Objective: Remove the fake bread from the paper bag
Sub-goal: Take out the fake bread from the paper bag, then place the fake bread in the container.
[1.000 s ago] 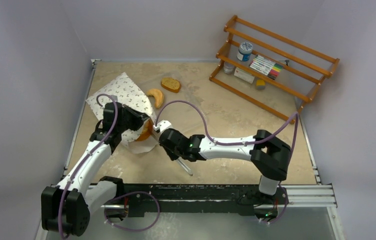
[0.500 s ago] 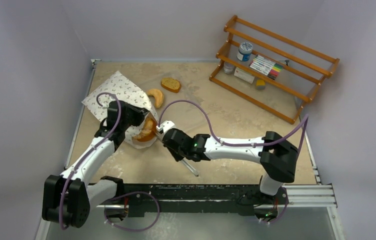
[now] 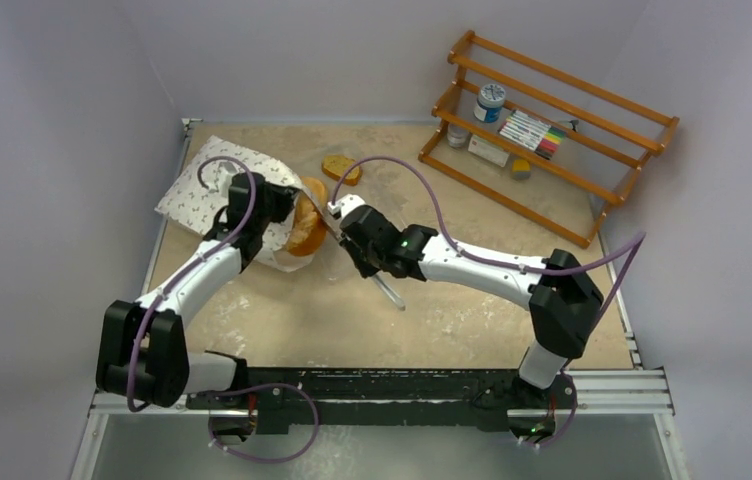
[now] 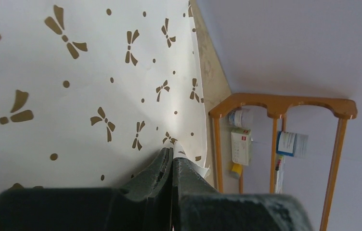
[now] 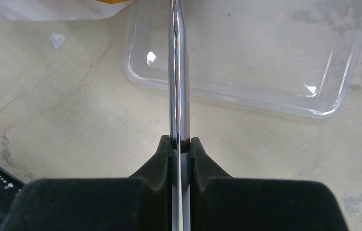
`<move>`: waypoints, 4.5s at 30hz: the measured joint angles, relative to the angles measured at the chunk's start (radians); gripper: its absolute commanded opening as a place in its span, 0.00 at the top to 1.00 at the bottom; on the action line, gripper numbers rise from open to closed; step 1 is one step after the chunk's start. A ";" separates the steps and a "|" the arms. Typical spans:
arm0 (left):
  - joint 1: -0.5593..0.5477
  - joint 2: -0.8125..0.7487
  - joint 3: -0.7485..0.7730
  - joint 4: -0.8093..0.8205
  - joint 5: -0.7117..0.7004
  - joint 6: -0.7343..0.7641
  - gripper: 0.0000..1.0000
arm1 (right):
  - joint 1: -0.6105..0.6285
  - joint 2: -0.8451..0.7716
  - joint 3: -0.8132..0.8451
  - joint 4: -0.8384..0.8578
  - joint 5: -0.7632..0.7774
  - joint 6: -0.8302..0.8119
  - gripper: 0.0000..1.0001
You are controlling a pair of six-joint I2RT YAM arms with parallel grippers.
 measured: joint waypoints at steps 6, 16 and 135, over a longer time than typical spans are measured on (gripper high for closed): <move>-0.008 0.069 0.113 -0.001 -0.057 0.000 1.00 | -0.061 0.000 0.037 -0.003 -0.023 -0.040 1.00; -0.027 0.127 0.175 -0.016 -0.120 0.001 1.00 | -0.178 0.000 0.037 0.010 -0.095 -0.068 1.00; -0.090 0.011 0.228 -0.346 -0.049 0.317 1.00 | -0.312 -0.072 -0.206 0.104 -0.040 0.051 0.61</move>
